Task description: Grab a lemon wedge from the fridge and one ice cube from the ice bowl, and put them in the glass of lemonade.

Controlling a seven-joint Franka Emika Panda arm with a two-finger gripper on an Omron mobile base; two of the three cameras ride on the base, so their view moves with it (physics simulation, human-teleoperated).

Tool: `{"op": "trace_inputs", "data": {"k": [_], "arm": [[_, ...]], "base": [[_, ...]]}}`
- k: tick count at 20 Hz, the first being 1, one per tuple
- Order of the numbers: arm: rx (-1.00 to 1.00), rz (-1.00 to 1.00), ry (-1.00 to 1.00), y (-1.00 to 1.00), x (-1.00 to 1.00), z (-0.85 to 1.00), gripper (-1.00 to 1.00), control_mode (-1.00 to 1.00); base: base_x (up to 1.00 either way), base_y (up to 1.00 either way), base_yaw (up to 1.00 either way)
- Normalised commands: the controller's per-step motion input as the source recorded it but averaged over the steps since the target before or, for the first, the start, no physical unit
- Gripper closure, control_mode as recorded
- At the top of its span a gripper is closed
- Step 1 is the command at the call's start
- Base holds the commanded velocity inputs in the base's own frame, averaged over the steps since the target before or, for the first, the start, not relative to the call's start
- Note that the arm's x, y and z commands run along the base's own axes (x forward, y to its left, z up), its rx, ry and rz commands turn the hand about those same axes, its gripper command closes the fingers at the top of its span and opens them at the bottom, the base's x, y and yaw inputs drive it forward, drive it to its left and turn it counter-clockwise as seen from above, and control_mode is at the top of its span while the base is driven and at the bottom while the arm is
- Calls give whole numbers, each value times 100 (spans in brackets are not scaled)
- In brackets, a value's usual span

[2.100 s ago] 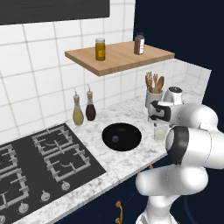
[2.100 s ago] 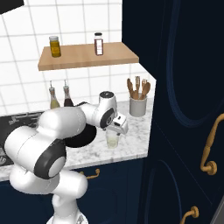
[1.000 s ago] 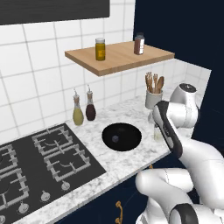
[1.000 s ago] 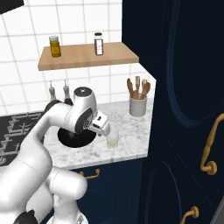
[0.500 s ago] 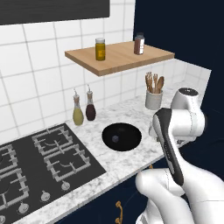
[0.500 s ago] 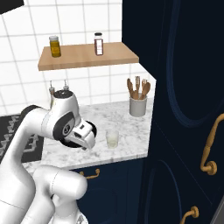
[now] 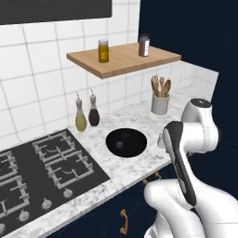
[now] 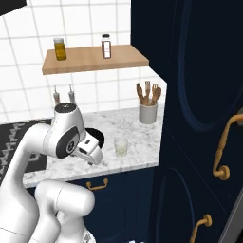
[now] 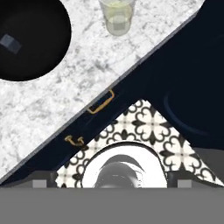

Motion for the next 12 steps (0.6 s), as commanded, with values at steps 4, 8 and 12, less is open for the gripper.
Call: {"op": "trace_inputs", "data": {"k": [4, 8, 12], "arm": [[0, 0, 0, 0, 0, 0, -100, 100], [0, 0, 0, 0, 0, 0, -100, 100], [0, 0, 0, 0, 0, 0, -100, 100]], "base": [[-100, 11, -40], [-98, 0, -67], [-58, 0, -84]]}}
